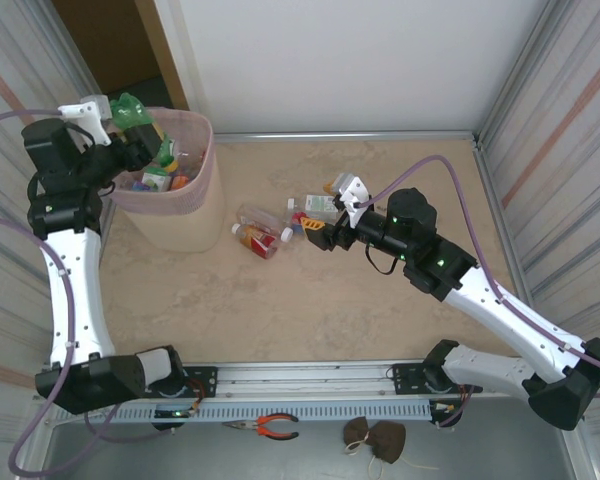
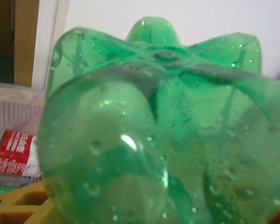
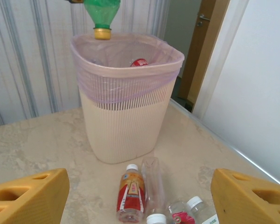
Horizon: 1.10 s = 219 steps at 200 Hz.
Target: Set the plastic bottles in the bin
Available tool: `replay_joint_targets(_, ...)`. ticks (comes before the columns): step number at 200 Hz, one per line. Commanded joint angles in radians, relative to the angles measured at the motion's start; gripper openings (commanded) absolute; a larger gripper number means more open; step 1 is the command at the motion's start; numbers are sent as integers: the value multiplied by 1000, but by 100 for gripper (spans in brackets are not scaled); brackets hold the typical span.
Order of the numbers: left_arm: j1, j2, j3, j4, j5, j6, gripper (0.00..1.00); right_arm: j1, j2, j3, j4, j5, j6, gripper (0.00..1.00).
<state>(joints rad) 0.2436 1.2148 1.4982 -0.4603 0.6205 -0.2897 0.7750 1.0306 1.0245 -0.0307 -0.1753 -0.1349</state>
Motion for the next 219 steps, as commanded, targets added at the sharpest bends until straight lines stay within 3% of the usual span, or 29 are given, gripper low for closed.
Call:
replay_joint_targets(1, 19, 23, -45, 25, 45, -40, 62, 8, -16, -4, 0, 14, 1, 79)
replay_joint_targets(109, 25, 117, -218, 137, 1, -68, 68, 7, -24, -15, -8, 28, -2, 79)
replay_joint_targets(158, 32, 92, -212, 132, -58, -69, 77, 4, -29, -14, -15, 34, -7, 80)
replay_joint_targets(219, 45, 67, -121, 78, -74, -38, 79, 0, -32, -15, -18, 35, -12, 80)
